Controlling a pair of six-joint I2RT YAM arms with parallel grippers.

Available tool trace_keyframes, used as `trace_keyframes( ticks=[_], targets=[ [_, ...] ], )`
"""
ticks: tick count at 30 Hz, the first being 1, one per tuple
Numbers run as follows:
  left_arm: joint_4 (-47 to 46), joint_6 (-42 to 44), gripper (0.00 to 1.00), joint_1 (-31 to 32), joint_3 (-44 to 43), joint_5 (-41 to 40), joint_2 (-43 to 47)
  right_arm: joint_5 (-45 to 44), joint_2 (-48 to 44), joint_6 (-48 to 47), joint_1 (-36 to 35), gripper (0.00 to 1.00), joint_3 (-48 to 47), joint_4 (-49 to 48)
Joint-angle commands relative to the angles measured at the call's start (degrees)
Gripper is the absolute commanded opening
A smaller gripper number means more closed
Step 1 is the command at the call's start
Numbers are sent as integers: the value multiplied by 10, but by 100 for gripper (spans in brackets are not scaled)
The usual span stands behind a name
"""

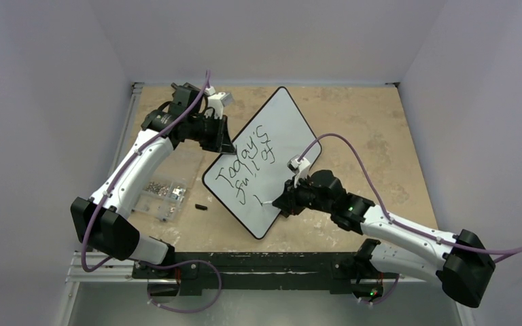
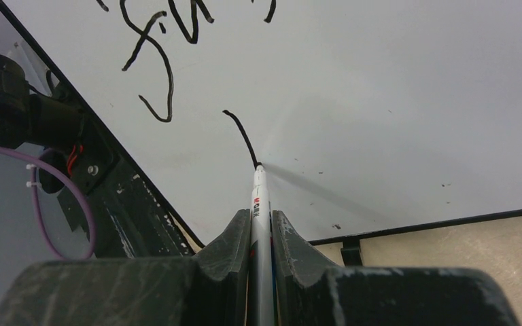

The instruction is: Write a sentence on the whiteboard

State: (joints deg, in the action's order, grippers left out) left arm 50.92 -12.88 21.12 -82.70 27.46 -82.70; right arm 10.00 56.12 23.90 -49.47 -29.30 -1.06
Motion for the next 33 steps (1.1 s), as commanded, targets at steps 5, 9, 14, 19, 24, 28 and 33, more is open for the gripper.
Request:
trace_keyframes(
  ticks=[5,9,14,19,24,28,33],
  targets=[
    [-9,19,0,-16,-6,-113,8,-34,13,-31,-1,0,-60,-2],
    [-9,19,0,-16,-6,-112,8,-41,17,-37,-1,0,-71,1],
    [-9,19,0,-15,-6,-112,8,-68,18,-39,-1,0,-76,10],
    [-9,19,0,-15,-6,-112,9,-81,16,-37,-1,0,-66,10],
    [-10,18,0,-15,-6,-112,9,-85,9,-29,-1,0,-44,23],
    [-10,18,0,-15,-6,-111,10,-80,8,-20,-1,0,-28,22],
    [-10,18,0,-15,-6,-112,9,-71,2,-5,-1,0,-9,22]
  ],
)
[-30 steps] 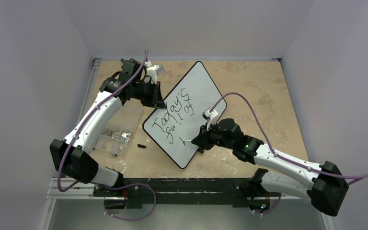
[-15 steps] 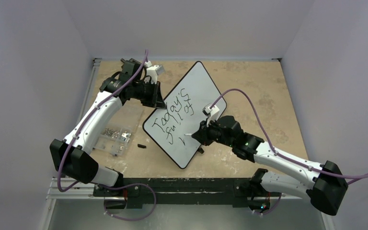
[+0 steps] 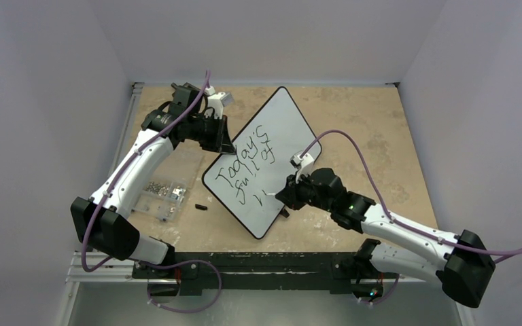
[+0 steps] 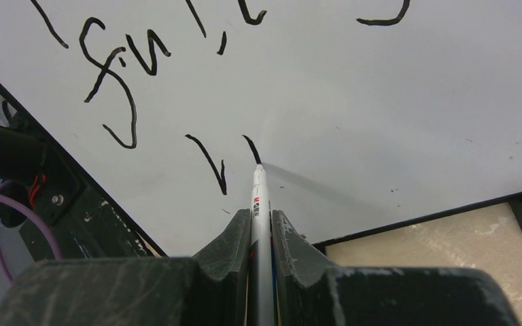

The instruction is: Write a sentence on the whiteboard

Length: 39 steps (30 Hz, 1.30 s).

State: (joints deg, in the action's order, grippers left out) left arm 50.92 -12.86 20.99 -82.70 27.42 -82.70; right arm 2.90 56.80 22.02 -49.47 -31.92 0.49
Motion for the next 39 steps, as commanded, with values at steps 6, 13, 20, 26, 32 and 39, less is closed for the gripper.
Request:
trace_keyframes(
  ticks=[6,13,20,26,32,39],
  targets=[
    [-10,18,0,-14,-7,-112,8,11,-23,37,-1,0,44,9],
    [-10,18,0,-14,-7,-111,8,11,-35,45,-1,0,51,16],
    [-10,18,0,-14,-6,-111,9,-7,-39,26,-1,0,-1,29],
    [-10,18,0,-14,-6,-112,11,-43,-54,26,-1,0,-37,22],
    [-10,18,0,-14,-6,-111,11,-94,-30,20,0,0,-54,7],
    [-10,18,0,-14,-6,-109,12,-109,0,19,1,0,-62,-2]
  ],
)
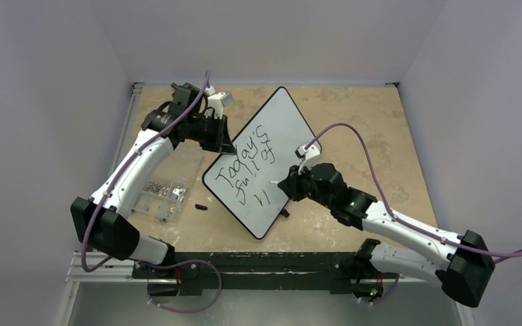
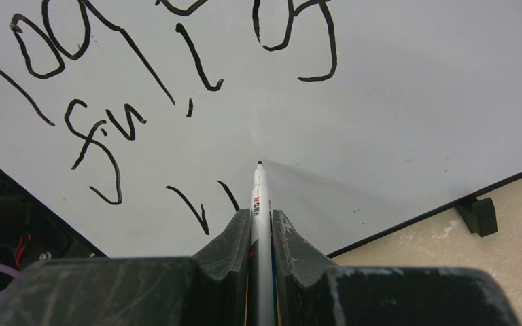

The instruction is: Write a sentence on the whiteboard

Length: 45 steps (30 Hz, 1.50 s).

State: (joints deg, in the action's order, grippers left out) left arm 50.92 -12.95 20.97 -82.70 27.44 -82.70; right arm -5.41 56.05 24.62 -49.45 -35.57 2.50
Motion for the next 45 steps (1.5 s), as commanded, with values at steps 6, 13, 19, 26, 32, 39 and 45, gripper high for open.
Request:
trace_keyframes(
  ticks=[6,13,19,26,32,39,45],
  targets=[
    [-10,19,0,-14,-6,-108,13,-6,19,-7,1,0,-20,-42],
    [-10,19,0,-14,-6,-109,13,24,18,-1,1,0,-1,-48],
    [-10,19,0,-14,-6,-109,13,40,21,-2,1,0,21,-46],
    [-11,19,0,-14,-6,-109,13,45,8,15,1,0,52,-38],
    [-11,18,0,-14,-6,-108,13,43,-21,23,1,0,69,-26],
    [-11,18,0,-14,-5,-108,14,19,-6,37,1,0,50,-26],
    [-11,17,0,-14,-5,-107,14,-25,34,22,1,0,-4,-4]
  ],
)
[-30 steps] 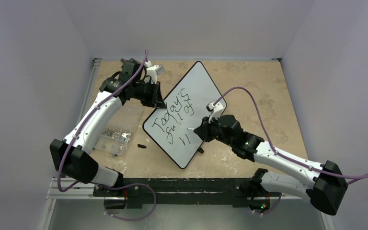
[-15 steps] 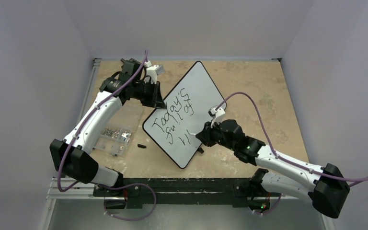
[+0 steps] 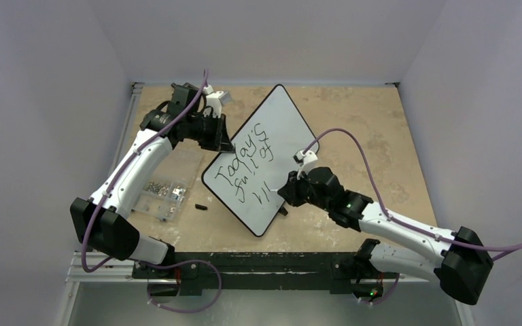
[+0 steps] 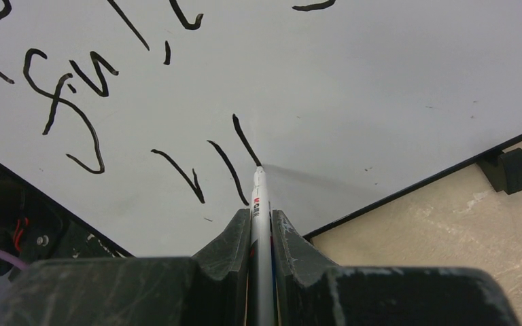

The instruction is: Write a sentence on the whiteboard

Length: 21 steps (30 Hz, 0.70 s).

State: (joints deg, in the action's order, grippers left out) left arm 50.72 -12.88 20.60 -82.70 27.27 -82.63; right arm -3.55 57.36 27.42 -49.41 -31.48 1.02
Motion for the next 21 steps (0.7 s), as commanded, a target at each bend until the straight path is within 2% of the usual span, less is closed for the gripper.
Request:
trace_keyframes(
  ticks=[1,9,21],
  targets=[
    [-9,16,0,-10,-4,-106,14,-50,24,-9,0,0,-53,15],
    [-10,16,0,-10,-5,-103,14,-59,44,-24,0,0,-93,22],
    [-10,16,0,-10,-5,-101,13,-3,43,-26,0,0,-87,-7]
  ],
)
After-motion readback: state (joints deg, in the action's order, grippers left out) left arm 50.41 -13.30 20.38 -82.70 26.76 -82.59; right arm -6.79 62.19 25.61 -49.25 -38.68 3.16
